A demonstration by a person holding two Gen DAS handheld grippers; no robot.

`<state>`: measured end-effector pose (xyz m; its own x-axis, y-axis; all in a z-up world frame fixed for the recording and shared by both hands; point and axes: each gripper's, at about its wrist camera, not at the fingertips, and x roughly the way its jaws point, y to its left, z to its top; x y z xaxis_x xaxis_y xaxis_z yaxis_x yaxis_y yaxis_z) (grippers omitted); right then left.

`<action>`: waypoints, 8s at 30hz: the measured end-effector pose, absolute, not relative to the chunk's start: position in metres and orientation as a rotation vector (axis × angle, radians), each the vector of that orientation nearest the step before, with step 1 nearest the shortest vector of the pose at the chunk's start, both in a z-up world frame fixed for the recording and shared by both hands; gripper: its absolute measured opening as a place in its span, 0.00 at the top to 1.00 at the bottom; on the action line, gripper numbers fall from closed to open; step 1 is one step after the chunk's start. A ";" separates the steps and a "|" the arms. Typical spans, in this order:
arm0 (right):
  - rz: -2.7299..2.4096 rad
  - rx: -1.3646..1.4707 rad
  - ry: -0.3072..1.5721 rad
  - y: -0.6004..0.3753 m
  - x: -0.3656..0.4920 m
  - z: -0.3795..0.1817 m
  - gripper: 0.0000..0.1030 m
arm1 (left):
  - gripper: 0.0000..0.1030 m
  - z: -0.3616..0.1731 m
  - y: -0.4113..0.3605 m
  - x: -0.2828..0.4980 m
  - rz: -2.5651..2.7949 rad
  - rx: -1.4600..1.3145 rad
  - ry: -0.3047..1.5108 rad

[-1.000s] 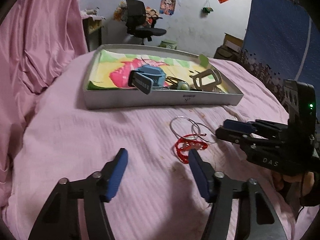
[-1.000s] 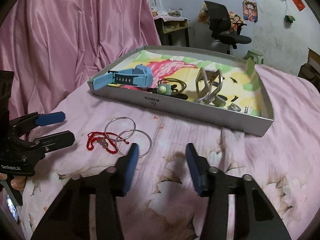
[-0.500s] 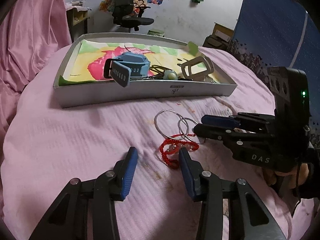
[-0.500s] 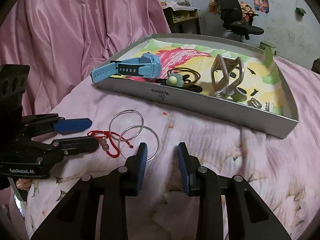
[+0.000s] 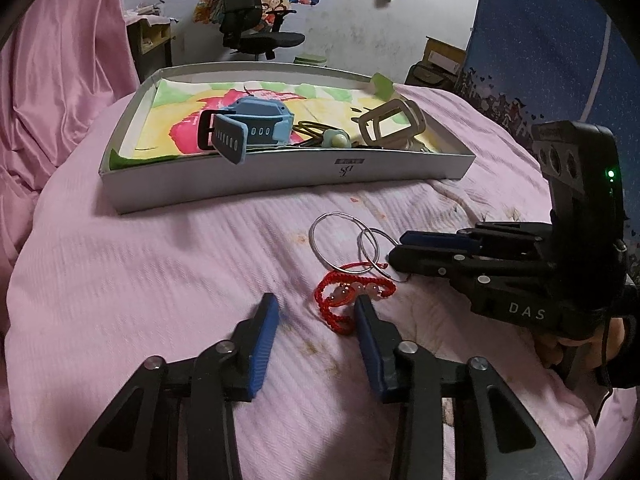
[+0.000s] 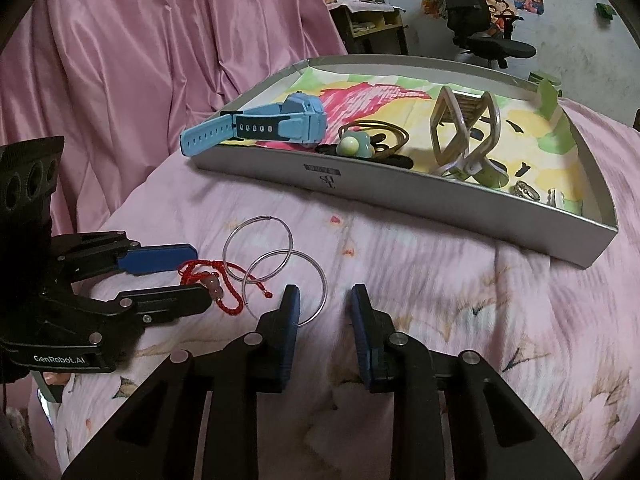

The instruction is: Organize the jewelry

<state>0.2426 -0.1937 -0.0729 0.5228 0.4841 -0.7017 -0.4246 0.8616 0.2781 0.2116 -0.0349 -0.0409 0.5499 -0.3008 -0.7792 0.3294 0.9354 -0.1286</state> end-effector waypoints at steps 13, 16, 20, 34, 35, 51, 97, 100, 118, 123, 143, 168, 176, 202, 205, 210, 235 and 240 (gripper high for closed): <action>0.574 0.142 0.853 -0.207 0.239 -0.077 0.97 | 0.92 -0.043 -0.028 0.204 -0.415 -0.034 0.884; 0.564 0.141 0.833 -0.209 0.234 -0.075 0.99 | 0.93 -0.042 -0.028 0.199 -0.402 -0.030 0.864; 0.547 0.146 0.804 -0.214 0.227 -0.072 0.99 | 0.93 -0.041 -0.027 0.191 -0.387 -0.027 0.848; 0.544 0.174 0.813 -0.223 0.224 -0.069 0.99 | 0.93 -0.040 -0.024 0.181 -0.333 -0.025 0.831; 0.544 0.176 0.821 -0.222 0.226 -0.069 0.99 | 0.93 -0.039 -0.023 0.180 -0.325 -0.028 0.827; 0.623 0.148 0.876 -0.203 0.239 -0.072 0.82 | 0.93 -0.042 0.002 0.177 -0.250 -0.151 0.830; 0.622 0.220 0.717 -0.195 0.270 0.002 0.98 | 0.93 0.044 0.008 0.224 -0.142 -0.180 0.602; 0.600 0.217 0.672 -0.202 0.278 0.024 0.98 | 0.93 0.046 0.006 0.239 -0.122 -0.166 0.599; 0.484 0.192 0.663 -0.200 0.317 0.023 0.98 | 0.93 0.003 0.012 0.290 -0.040 -0.203 0.755; 0.469 0.195 0.699 -0.201 0.318 0.008 0.98 | 0.93 -0.002 0.013 0.291 -0.038 -0.195 0.784; 0.412 0.216 0.752 -0.210 0.311 -0.014 0.82 | 0.54 0.003 0.013 0.271 -0.035 -0.185 0.735; 0.251 0.214 0.534 -0.233 0.266 0.014 0.12 | 0.05 0.028 0.012 0.227 0.040 -0.132 0.526; 0.211 0.185 0.504 -0.236 0.253 0.016 0.09 | 0.05 0.030 0.004 0.215 0.040 -0.088 0.505; 0.195 0.118 0.455 -0.242 0.196 0.023 0.08 | 0.05 0.027 -0.003 0.158 0.011 -0.050 0.472; 0.191 0.125 0.448 -0.244 0.188 0.023 0.08 | 0.05 0.025 -0.004 0.149 0.011 -0.049 0.468; 0.193 0.114 0.432 -0.244 0.174 0.023 0.08 | 0.05 0.024 -0.007 0.138 0.004 -0.048 0.462; 0.188 0.077 0.434 -0.248 0.115 0.012 0.08 | 0.05 0.011 -0.010 0.085 -0.016 -0.045 0.456; 0.181 0.072 0.428 -0.250 0.105 0.011 0.08 | 0.05 0.009 -0.011 0.082 -0.020 -0.037 0.453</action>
